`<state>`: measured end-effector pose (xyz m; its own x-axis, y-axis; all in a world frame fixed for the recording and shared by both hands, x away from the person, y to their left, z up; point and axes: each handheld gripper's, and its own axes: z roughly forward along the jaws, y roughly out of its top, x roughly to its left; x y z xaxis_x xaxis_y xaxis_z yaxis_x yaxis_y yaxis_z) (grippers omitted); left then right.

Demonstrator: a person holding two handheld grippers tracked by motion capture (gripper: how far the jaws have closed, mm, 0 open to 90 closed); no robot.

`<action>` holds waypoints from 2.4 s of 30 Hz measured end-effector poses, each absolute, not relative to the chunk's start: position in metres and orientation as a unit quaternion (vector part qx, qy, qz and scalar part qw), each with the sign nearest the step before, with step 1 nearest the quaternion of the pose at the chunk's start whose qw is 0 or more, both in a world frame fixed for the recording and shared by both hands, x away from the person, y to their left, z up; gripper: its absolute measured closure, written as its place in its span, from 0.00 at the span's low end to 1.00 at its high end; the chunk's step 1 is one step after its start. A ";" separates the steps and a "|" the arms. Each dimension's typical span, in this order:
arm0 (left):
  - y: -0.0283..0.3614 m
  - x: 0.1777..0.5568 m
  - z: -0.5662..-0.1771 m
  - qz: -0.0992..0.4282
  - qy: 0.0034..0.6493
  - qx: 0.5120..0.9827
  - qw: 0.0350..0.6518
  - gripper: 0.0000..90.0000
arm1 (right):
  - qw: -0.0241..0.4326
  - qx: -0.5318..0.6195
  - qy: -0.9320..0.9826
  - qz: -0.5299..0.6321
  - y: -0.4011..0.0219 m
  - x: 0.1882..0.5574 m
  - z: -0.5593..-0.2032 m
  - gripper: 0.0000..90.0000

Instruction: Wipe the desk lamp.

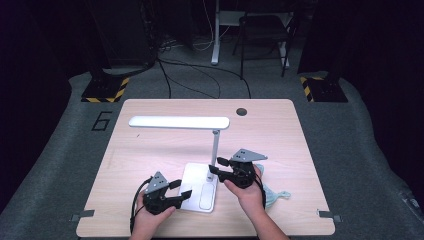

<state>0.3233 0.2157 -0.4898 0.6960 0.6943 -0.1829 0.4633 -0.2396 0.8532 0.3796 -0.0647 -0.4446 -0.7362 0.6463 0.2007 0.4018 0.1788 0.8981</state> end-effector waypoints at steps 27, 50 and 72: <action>0.208 0.327 -0.521 0.149 0.396 0.790 0.443 0.41 | 0.204 0.407 0.743 0.491 -0.144 0.338 -0.474 0.45; 0.211 0.327 -0.526 0.139 0.398 0.793 0.438 0.44 | 0.162 0.449 0.780 0.404 -0.158 0.351 -0.514 0.68; 0.206 0.329 -0.520 0.155 0.390 0.793 0.441 0.40 | 0.136 0.412 0.759 0.486 -0.104 0.359 -0.469 0.71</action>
